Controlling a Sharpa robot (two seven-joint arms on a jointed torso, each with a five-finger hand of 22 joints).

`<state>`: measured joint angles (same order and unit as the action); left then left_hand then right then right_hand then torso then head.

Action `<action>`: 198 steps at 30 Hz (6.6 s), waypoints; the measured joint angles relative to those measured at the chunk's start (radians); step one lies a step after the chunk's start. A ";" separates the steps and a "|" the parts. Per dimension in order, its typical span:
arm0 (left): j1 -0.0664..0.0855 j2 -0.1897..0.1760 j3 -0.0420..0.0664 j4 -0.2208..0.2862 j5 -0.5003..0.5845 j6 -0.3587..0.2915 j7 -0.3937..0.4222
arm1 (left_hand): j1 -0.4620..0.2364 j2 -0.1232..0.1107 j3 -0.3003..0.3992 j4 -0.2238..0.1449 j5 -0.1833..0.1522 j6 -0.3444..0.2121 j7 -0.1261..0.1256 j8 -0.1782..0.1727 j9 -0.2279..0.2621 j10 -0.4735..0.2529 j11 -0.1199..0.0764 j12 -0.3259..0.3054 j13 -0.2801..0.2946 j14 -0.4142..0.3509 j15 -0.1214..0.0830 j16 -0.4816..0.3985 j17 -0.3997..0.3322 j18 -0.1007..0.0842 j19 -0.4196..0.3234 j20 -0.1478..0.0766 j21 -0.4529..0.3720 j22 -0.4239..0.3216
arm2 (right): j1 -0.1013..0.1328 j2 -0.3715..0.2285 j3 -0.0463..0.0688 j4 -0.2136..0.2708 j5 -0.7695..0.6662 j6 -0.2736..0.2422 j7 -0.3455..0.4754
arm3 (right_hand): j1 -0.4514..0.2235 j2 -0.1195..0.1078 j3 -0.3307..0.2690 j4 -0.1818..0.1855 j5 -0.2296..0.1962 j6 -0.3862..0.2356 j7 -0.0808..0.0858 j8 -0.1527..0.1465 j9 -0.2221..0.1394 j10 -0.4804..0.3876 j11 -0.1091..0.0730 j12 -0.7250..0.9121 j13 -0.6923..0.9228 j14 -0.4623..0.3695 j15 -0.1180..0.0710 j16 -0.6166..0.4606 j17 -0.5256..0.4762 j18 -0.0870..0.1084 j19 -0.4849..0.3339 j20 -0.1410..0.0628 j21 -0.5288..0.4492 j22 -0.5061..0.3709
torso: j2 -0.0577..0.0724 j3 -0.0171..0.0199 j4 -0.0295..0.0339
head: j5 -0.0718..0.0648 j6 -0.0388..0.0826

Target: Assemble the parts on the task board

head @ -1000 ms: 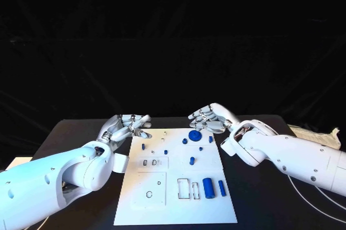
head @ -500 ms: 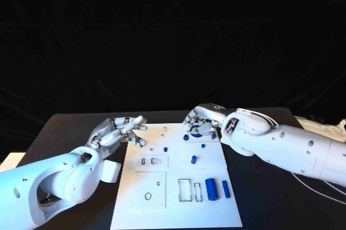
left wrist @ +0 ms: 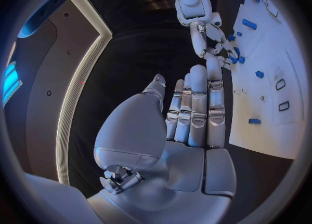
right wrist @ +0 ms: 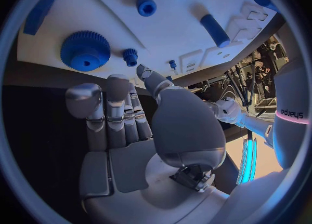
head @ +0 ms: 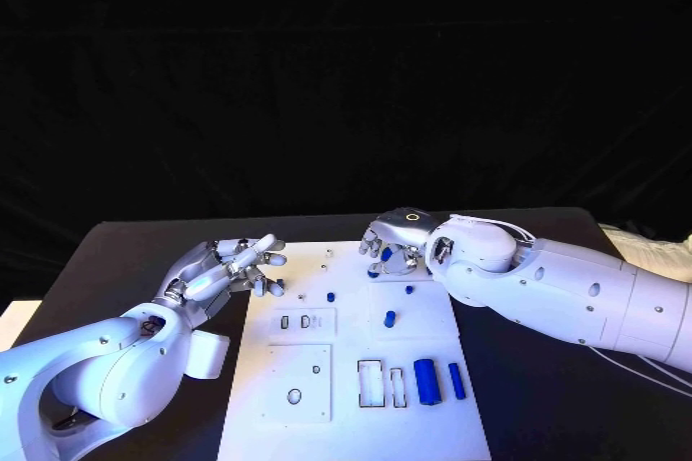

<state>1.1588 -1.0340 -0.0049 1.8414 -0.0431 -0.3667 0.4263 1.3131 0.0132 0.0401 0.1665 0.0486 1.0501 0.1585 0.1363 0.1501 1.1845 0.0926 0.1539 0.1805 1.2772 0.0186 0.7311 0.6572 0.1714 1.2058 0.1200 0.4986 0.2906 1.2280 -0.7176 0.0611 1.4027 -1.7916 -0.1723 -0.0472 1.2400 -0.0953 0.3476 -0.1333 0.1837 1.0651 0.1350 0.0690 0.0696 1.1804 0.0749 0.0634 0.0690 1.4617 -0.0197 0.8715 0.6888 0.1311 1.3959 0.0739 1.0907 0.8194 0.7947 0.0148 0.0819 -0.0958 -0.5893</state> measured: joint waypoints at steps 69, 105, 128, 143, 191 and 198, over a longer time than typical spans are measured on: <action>0.007 -0.010 0.001 -0.007 0.032 0.000 -0.011 | 0.004 0.004 0.000 -0.005 0.000 -0.004 0.004 -0.004 0.001 -0.011 0.004 -0.007 0.003 -0.010 0.003 0.000 0.004 0.000 -0.011 0.003 0.009 0.008 | -0.002 -0.087 0.019 0.091 -0.088 0.082 -0.047 | 0.009 -0.035 -0.037 0.078 -0.008 0.021 0.001 0.000 0.002 -0.056 0.008 0.000 0.002 0.000 0.007 0.037 0.005 0.000 -0.053 0.014 0.048 0.030 | 0.026 -0.0126 0.0564 | -0.061 0.002; 0.007 -0.011 0.001 -0.011 0.033 0.000 -0.016 | 0.010 0.010 0.004 -0.009 0.000 -0.004 0.004 -0.007 0.002 -0.011 0.004 -0.007 0.003 -0.010 0.003 0.000 0.008 0.000 -0.011 0.003 0.013 0.012 | -0.004 -0.092 0.023 0.089 -0.084 0.076 -0.058 | 0.094 0.015 0.116 0.097 -0.128 0.112 -0.019 0.020 0.022 0.064 -0.015 0.003 0.005 0.007 -0.007 0.124 0.093 0.000 -0.040 0.001 0.129 0.130 | 0.030 -0.0162 0.0709 | -0.077 -0.003; 0.007 0.009 0.001 -0.021 0.038 0.000 -0.019 | 0.016 0.016 0.004 -0.015 0.000 -0.007 0.007 -0.011 0.002 -0.011 0.004 -0.011 0.004 -0.017 0.003 0.000 0.012 0.000 -0.018 0.004 0.016 0.017 | 0.001 0.024 0.038 0.025 -0.072 -0.112 -0.114 | 0.099 0.010 0.128 0.092 -0.130 0.112 -0.019 0.021 0.035 0.064 -0.015 0.001 0.005 0.007 -0.007 0.134 0.099 0.001 -0.040 0.001 0.137 0.139 | 0.032 -0.0195 0.0775 | -0.086 0.003; 0.007 0.009 0.001 -0.015 0.038 0.000 -0.020 | 0.016 0.016 0.004 -0.015 0.000 -0.007 0.007 -0.011 0.002 -0.011 0.004 -0.011 0.004 -0.017 0.003 0.000 0.012 0.000 -0.018 0.004 0.016 0.016 | 0.001 0.090 0.026 -0.058 -0.082 -0.089 -0.119 | 0.103 0.005 0.136 0.093 -0.116 0.105 -0.012 0.015 0.035 0.064 -0.015 -0.004 0.002 0.007 -0.007 0.138 0.100 0.000 -0.040 0.001 0.141 0.141 | 0.033 -0.0189 0.0786 | -0.082 -0.002; 0.007 0.020 0.001 -0.024 0.039 0.001 -0.023 | 0.020 0.020 0.007 -0.018 0.000 -0.007 0.007 -0.011 0.002 -0.011 0.004 -0.011 0.004 -0.021 0.007 0.000 0.013 0.000 -0.025 0.004 0.016 0.018 | 0.000 0.128 0.012 -0.098 -0.110 -0.066 -0.134 | 0.061 -0.057 0.137 0.131 -0.120 -0.020 -0.001 -0.004 0.021 -0.101 0.018 -0.003 -0.006 -0.015 0.015 0.085 0.021 0.000 -0.087 0.023 0.106 0.071 | 0.033 -0.0207 0.0822 | -0.081 -0.009; 0.007 0.018 0.001 -0.028 0.039 0.001 -0.024 | 0.020 0.020 0.007 -0.018 0.000 -0.007 0.007 -0.011 0.002 -0.011 0.004 -0.011 0.004 -0.021 0.007 0.000 0.013 0.000 -0.025 0.004 0.016 0.018 | -0.001 0.044 0.016 -0.015 -0.109 -0.081 -0.140 | 0.060 -0.058 0.124 0.143 -0.120 -0.020 -0.001 -0.004 0.021 -0.096 0.014 0.001 0.001 -0.015 0.015 0.085 0.016 0.000 -0.087 0.023 0.106 0.071 | 0.032 -0.0201 0.0811 | -0.082 -0.008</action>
<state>1.1662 -1.0165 -0.0040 1.8138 -0.0036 -0.3660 0.4022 1.3327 0.0328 0.0473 0.1485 0.0485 1.0429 0.1656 0.1257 0.1521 1.1737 0.0963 0.1426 0.1842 1.2567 0.0251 0.7312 0.6704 0.1712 1.1808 0.1235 0.5149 0.3089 1.2275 -0.6739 0.0768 1.3880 -1.9005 -0.2529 -0.1870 1.3004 -0.1531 0.4714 0.0101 0.0638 1.0446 0.1339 0.0654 0.0905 1.0847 0.0884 0.0645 0.0701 1.4468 -0.0052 0.9567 0.7043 0.1315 1.3086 0.0969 1.1968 0.8903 0.8264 -0.0054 0.1630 -0.1775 -0.5969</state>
